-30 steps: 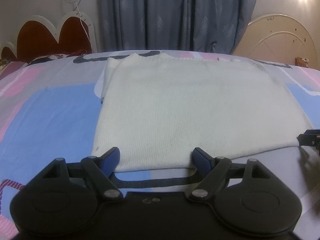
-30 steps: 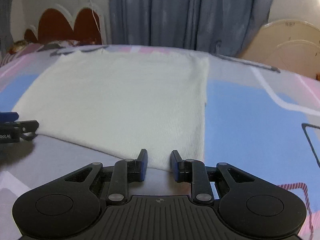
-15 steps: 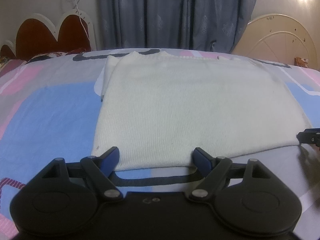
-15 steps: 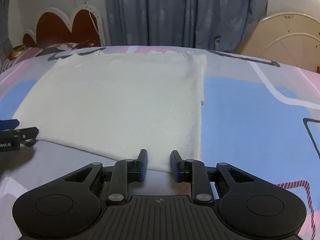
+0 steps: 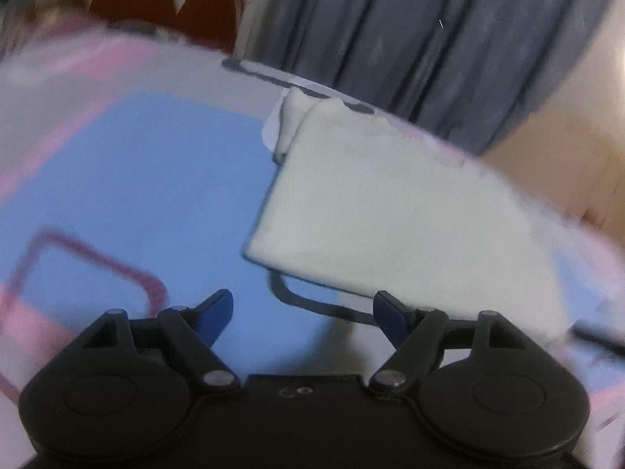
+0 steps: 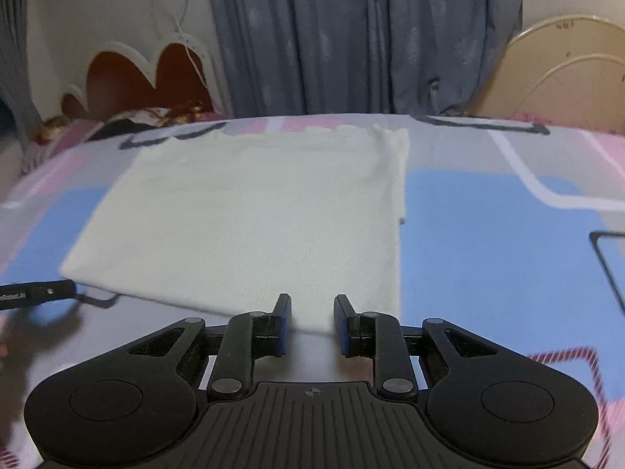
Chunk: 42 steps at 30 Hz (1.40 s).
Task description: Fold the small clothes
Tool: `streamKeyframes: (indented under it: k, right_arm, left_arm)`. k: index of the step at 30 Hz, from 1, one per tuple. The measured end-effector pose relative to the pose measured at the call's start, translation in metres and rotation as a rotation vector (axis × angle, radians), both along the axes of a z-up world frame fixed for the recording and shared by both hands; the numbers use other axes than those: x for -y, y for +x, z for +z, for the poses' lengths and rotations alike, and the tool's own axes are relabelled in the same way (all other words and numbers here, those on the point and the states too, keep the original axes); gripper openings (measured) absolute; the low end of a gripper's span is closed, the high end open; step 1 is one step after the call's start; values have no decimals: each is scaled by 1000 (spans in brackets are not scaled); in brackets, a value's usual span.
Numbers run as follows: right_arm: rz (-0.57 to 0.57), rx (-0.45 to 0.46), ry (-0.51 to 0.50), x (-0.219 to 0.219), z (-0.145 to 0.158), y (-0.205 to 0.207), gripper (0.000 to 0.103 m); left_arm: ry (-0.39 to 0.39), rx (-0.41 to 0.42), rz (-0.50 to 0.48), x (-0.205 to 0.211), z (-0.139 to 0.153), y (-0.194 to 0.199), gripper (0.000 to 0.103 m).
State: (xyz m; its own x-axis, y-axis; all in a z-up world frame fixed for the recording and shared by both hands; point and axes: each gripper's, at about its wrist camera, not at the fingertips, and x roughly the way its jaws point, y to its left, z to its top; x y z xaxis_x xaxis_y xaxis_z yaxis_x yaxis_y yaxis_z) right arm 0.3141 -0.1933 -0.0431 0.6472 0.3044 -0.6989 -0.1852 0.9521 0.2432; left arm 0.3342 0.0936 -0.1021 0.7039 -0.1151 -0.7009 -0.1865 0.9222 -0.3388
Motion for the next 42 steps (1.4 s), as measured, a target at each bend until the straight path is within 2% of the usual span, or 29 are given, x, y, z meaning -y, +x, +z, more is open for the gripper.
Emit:
streamKeyframes:
  k: [1,2,4,7,9,14,17,21,23,24,25,26,28,29,32,33,34,36,39,40,42]
  right_arm:
    - [1,-3,15,0,0,-3,16]
    - [4,-6,29,-1,0,-5,9]
    - [15,4,43,-5,1,-9,9]
    - [34,19,55,-12,5,-10,4]
    - [37,26,76,-14,8,-7,4]
    - [37,38,115,-23,9,11,3]
    - [36,53,153,-29,5,29,3]
    - [36,54,183,-45,-5,63,3]
    - [41,48,183,-54,-11,81,3]
    - [46,47,180,-60,-13,88,3]
    - [51,44,178,-65,-14,95,3]
    - [55,42,174,-69,-16,101,3]
    - [60,41,167,-76,-18,111,3]
    - [62,41,166,-79,-19,115,3]
    - [61,48,168,-85,-23,123,3]
    - [59,51,174,-86,-24,126,3]
    - [59,55,180,-87,-26,128,3]
    - [62,60,201,-88,-30,132,3]
    - [73,18,184,-92,-43,141,3]
    - [76,13,181,-93,-45,142,3]
    - [76,13,193,-90,-46,143,2]
  left_arm:
    - [-73,6,24,-3,-2,-2,72]
    - [-135,13,44,-6,-4,-2,63]
    - [-252,-6,92,-12,-14,3,55]
    - [-369,28,185,-20,-25,8,57]
    - [-422,52,224,-24,-30,15,57]
    - [-480,118,235,-29,-41,34,58]
    - [-472,160,260,-24,-43,40,58]
    - [-400,218,341,-8,-41,44,58]
    - [-375,232,344,-4,-41,47,52]
    - [-368,231,333,-3,-41,51,46]
    - [-372,218,317,-5,-43,56,29]
    - [-390,194,316,-9,-48,59,6]
    - [-476,187,329,-20,-57,62,6]
    - [-491,196,332,-22,-56,61,6]
    - [-474,246,307,-19,-47,53,9]
    - [-451,237,319,-18,-46,51,13]
    - [-420,214,363,-18,-46,50,28]
    - [-451,244,372,-23,-50,50,31]
    - [-411,237,357,-21,-47,57,31]
    - [-406,230,360,-21,-46,60,28]
    - [-407,206,346,-22,-45,66,7]
